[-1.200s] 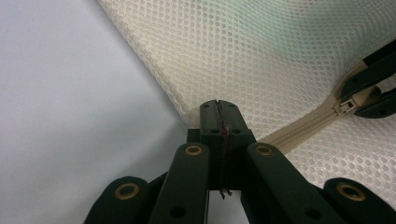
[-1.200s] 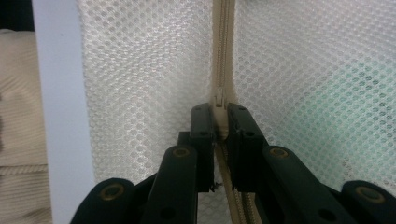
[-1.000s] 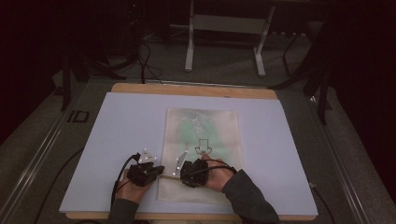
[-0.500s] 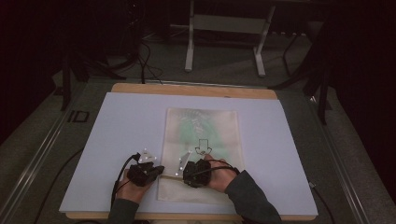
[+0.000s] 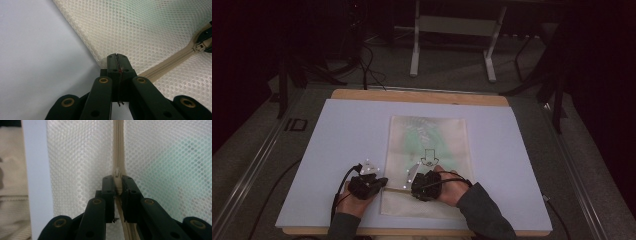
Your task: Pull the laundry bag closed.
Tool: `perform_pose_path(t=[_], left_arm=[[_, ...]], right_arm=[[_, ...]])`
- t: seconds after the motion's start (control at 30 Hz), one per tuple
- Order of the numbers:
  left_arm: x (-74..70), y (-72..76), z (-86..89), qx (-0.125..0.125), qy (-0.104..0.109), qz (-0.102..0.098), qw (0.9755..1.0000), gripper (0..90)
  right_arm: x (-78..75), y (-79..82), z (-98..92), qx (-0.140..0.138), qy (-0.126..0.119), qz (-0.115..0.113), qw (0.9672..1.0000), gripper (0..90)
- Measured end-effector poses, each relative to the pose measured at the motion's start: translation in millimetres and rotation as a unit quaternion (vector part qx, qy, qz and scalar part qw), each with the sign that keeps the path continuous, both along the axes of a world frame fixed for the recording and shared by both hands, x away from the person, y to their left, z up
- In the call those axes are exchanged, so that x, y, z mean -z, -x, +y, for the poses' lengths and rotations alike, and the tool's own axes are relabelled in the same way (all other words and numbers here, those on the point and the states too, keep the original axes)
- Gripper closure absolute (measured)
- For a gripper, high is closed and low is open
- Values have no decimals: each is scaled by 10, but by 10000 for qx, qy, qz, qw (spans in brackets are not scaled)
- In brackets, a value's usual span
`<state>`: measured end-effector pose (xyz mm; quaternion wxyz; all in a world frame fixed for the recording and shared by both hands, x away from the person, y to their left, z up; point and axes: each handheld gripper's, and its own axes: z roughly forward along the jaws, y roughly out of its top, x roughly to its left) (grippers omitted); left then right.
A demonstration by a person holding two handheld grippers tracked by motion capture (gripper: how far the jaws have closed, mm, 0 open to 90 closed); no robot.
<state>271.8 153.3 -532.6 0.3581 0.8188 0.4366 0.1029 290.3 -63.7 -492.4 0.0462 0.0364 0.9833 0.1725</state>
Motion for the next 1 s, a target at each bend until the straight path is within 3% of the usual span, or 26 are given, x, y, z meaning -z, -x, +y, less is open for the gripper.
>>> perform_pose_path(t=[1.0], left_arm=[[1, 3, -4, -15, 0, -7, 10000, 894]], right_arm=[[-53, 5, -138, 52, -104, -8, 9999, 822]])
